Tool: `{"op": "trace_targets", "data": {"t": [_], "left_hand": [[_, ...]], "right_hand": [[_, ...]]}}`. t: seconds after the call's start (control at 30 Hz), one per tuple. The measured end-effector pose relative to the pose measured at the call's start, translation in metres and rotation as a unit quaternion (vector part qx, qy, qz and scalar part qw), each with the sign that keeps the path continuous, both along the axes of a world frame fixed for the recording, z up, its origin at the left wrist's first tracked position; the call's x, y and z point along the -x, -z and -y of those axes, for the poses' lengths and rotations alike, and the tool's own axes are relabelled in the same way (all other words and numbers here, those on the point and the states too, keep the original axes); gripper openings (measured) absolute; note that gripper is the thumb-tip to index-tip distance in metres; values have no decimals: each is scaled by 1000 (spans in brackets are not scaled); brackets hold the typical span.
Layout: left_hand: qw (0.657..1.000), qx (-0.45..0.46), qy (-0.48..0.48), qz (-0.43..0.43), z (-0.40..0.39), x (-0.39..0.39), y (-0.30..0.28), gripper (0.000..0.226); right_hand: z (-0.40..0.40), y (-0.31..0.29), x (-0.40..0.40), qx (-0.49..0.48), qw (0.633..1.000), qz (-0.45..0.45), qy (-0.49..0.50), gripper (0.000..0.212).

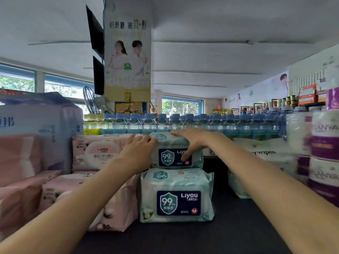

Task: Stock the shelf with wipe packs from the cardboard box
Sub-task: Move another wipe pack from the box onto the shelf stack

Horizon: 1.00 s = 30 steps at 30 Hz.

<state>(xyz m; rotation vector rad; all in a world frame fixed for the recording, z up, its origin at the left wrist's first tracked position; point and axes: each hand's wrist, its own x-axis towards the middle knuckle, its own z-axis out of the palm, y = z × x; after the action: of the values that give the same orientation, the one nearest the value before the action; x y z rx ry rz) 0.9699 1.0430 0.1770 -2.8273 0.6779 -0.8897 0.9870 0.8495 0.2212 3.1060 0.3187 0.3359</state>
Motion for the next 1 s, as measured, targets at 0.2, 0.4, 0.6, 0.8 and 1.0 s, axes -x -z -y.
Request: {"op": "trace_targets", "data": {"t": [0.2,0.4,0.6,0.8,1.0], "left_hand": [[999,15,42,15,-1,14,5,63],[995,49,60,65,-1,7,1,69],[999,21,16,-19,14,-12,11,69],[997,77,23,-4,17,-2,10,63],[989,122,74,-33,17,28,17,53]], "right_hand": [[-7,0,16,42,996,78,5,101],[6,-46,23,-80,996,-9,-46,75],[21,-7,-4,-175,983,-24,-52,53],[18,11,14,-86,993,68,-33,71],[17,23,66,-40,990,122,66,98]]}}
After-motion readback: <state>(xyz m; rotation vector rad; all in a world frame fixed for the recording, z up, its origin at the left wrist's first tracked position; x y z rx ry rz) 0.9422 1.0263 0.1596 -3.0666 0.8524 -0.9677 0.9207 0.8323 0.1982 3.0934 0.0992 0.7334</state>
